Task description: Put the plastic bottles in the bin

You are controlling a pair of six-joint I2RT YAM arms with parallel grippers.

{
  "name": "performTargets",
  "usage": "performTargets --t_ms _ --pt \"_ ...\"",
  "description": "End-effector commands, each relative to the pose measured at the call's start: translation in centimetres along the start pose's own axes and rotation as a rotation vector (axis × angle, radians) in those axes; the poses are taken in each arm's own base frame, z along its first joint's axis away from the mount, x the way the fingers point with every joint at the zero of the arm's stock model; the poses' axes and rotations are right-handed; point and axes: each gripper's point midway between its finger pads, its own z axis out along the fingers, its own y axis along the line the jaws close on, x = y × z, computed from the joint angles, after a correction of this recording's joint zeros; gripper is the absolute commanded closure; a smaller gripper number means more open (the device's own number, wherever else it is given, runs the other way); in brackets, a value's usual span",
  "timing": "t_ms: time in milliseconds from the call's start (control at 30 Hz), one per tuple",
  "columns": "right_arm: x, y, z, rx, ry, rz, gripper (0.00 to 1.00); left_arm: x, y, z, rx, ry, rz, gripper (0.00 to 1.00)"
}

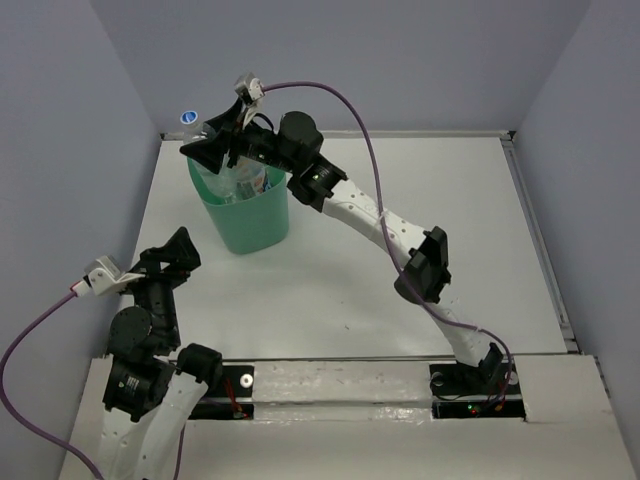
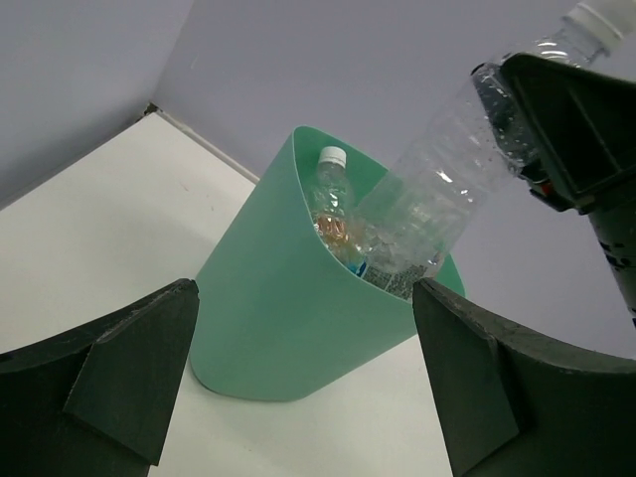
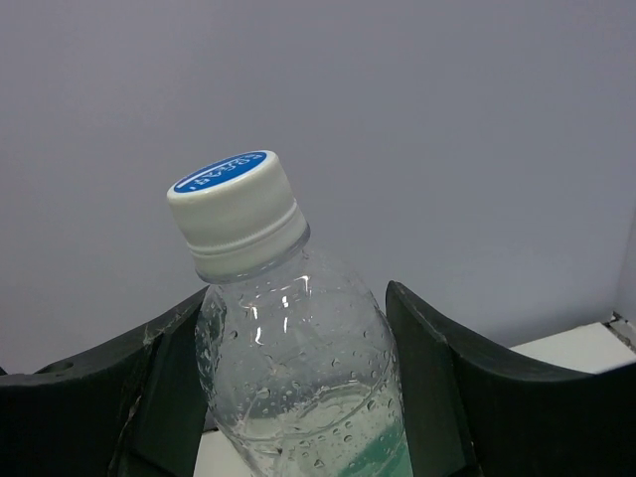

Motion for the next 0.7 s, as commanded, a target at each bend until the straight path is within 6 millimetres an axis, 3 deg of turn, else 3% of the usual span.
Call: performTargets --t_ms 0,167,200,400,567,667 --pt "-6.5 2.2 0.6 0.003 -0.202 -0.103 0.64 -1.9 -1.1 -0.3 0.037 -0.045 -0.038 0.01" --pt "-1.9 -2.2 0.7 0.153 -0.138 -0.148 0.65 -1.8 -1.3 -0.4 0.047 -0.041 -0.037 0.01" --pt "0.2 -3.2 0.6 0.178 -0.101 -0.139 0.65 -1.7 -1.2 -0.3 0.045 -0.038 -0.034 0.01" --pt "6.3 -5.9 -0.3 0.26 -0.011 -0.082 0.62 -1.8 -1.2 -0.4 0.043 -0.039 -0.033 0.01" --pt "6.8 -6.0 -0.4 0.295 -0.034 -0.032 0.57 -1.8 -1.1 -0.3 0.038 -0.038 -0.028 0.01" --pt "7.2 -7.2 -0.7 0.364 -0.032 -0.008 0.56 -1.8 -1.1 -0.3 0.036 -0.041 -0.029 0.01"
